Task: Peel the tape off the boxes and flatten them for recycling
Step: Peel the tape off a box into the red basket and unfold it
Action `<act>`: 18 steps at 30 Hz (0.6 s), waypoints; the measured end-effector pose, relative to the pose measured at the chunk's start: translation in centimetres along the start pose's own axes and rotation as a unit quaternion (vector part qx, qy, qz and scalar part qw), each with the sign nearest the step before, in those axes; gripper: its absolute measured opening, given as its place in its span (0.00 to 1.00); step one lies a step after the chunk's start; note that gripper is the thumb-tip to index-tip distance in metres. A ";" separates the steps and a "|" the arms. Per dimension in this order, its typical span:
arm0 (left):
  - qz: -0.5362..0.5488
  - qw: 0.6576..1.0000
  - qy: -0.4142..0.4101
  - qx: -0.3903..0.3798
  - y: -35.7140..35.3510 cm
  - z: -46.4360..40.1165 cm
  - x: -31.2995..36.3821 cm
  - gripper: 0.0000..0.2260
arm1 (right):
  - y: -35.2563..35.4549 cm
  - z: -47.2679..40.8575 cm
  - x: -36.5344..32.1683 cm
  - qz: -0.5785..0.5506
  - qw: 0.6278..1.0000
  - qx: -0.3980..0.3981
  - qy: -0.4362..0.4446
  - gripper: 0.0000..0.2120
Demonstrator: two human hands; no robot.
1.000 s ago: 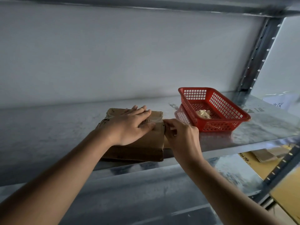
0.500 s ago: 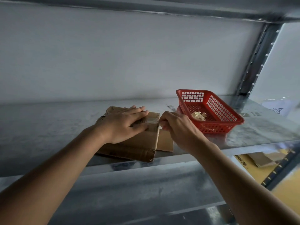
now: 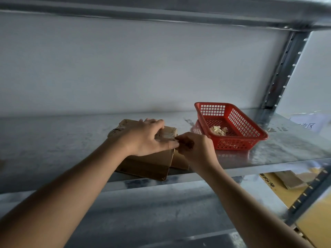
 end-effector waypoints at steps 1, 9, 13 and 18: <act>-0.004 1.000 -0.003 0.003 -0.1 -0.1 0.3 0.35 | -0.1 0.2 0.0 -0.001 1.000 0.004 0.000 0.09; 0.071 0.997 -0.006 -0.002 -0.6 0.2 -0.4 0.33 | 0.2 1.2 -0.4 -0.021 0.998 0.052 0.023 0.08; 0.083 0.997 0.006 -0.008 -0.6 0.5 -0.7 0.45 | 0.7 1.4 -1.1 0.012 0.994 0.063 0.089 0.08; 0.086 0.996 0.001 0.000 -0.6 0.2 -0.7 0.43 | 2.0 1.3 -1.9 0.092 0.977 0.097 0.164 0.09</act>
Point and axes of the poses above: each hand's wrist, its own z-axis away from the middle knuckle, its own y-axis out of the back of the hand, x = y × z, the point moved 7 cm from there along -z, towards the middle knuckle, and after that the axes turned 8 degrees about z, right-handed, at the moved point
